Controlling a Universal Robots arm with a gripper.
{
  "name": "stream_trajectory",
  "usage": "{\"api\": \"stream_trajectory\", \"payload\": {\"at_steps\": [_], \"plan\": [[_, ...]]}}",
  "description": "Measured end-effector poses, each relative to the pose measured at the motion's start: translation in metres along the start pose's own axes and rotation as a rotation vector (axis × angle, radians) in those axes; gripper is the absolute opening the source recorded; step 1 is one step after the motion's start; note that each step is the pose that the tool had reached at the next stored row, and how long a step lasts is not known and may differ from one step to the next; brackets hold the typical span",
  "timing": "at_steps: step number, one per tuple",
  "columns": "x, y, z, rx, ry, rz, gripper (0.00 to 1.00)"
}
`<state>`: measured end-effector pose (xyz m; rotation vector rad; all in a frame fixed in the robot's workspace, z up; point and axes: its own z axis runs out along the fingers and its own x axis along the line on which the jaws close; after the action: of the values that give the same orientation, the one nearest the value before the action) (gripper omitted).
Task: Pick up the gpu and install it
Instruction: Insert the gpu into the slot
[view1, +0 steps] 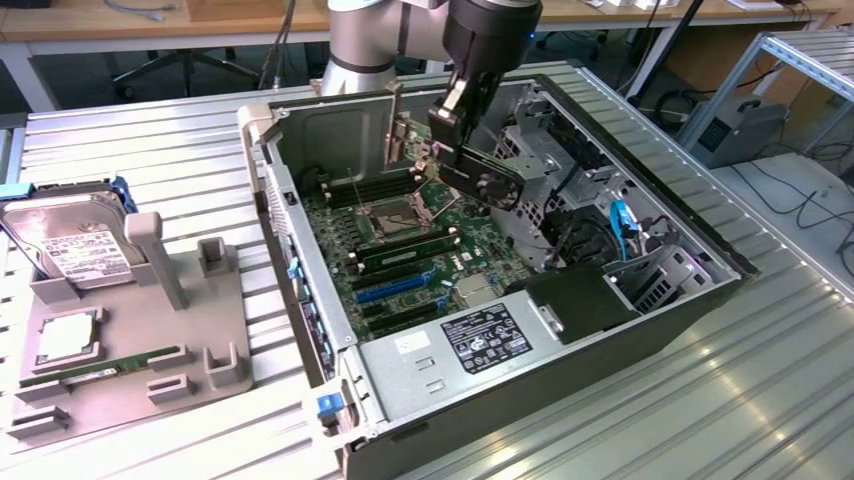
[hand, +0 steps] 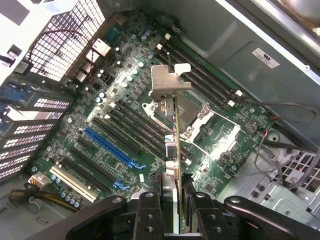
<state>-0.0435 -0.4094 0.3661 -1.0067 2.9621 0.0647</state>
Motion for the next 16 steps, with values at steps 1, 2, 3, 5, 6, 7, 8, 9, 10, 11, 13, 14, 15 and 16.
{"api": "stream_trajectory", "payload": {"at_steps": [1,2,3,5,6,7,8,9,10,11,13,14,15,16], "plan": [[0.0000,0.0000,0.0000,-0.0001,0.0001,-0.004,0.27],[0.0000,0.0000,0.0000,-0.0002,0.0003,-0.007,0.27],[0.0000,0.0000,0.0000,-0.0002,0.0004,-0.010,0.27],[0.0000,0.0000,0.0001,-0.0004,0.0007,-0.018,0.27],[0.0000,0.0000,0.0001,-0.0006,0.0008,-0.021,0.27],[0.0000,0.0000,0.0001,-0.0008,0.0011,-0.030,0.27],[0.0000,0.0000,0.0002,-0.0009,0.0013,-0.037,0.27],[0.0000,0.0000,0.0002,-0.0011,0.0016,-0.045,0.27],[0.0000,0.0000,0.0002,-0.0012,0.0017,-0.048,0.27],[0.0000,0.0000,0.0003,-0.0013,0.0018,-0.052,0.27],[0.0000,0.0000,0.0003,-0.0015,0.0021,-0.060,0.27],[0.0000,0.0000,0.0003,-0.0016,0.0023,-0.064,0.27],[0.0000,0.0000,0.0003,-0.0017,0.0024,-0.067,0.27],[0.0000,0.0000,0.0004,-0.0018,0.0025,-0.070,0.27]]}}
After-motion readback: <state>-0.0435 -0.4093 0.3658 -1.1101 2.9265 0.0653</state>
